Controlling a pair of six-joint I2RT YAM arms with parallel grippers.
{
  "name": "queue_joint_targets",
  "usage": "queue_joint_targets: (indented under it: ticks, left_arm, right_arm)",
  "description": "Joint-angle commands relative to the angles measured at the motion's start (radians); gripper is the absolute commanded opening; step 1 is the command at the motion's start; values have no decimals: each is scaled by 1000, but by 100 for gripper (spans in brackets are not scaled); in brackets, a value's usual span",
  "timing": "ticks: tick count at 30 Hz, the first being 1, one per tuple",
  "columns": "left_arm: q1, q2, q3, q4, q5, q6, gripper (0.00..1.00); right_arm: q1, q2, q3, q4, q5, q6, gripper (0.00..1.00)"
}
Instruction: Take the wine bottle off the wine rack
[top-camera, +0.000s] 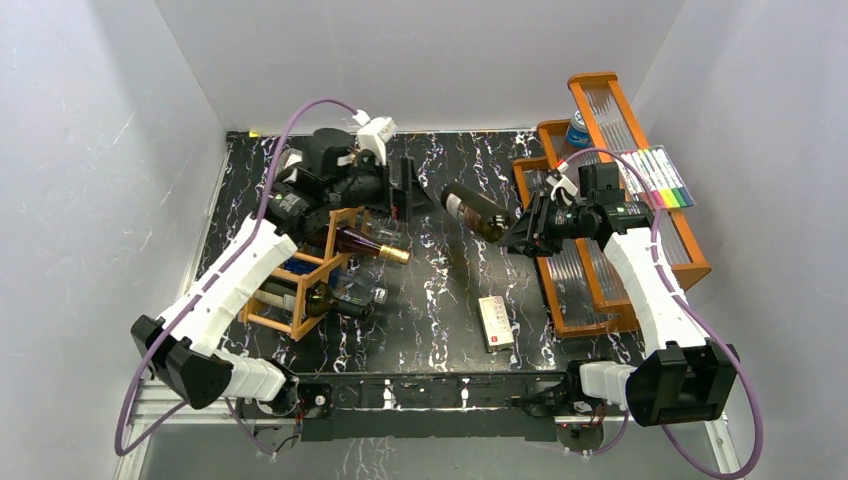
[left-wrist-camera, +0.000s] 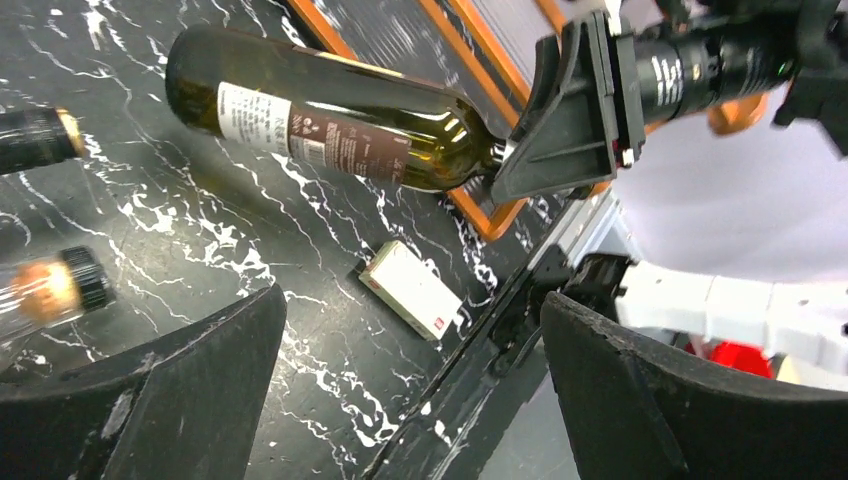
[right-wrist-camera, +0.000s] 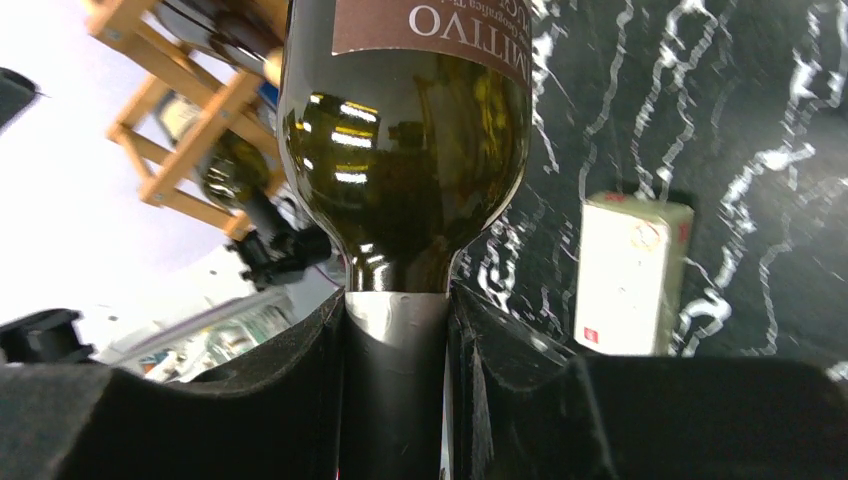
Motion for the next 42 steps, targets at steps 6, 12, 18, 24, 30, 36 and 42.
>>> queue_joint_targets:
  ticks: [6,12,18,24,30,36,42]
  left_arm:
    - [-337,-67,-220,150,-143,668,98]
    - [-483,-18,-335,332,-212,1002,98]
    - [-520,23,-422,566,-292,1144,98]
    - [-525,121,-385,561,-209,1177,98]
    - [-527,199,-375,630,-232,1202,98]
    - [-526,221,-395,721,-289,1158,87]
    - [-527,219,-416,736,-304,1110,94]
  right_arm:
    - [7,6,109,-271,59,-235,0]
    - [93,41,111,-332,92,-280,0]
    - [117,45,117,-328,73,-283,0]
    - [147,51,127,-320,44,-285,0]
    - [178,52,131,-318,33,-281,0]
    - [187,36,129,-314,29,-274,0]
    - [196,34,127,-304,6,-272,0]
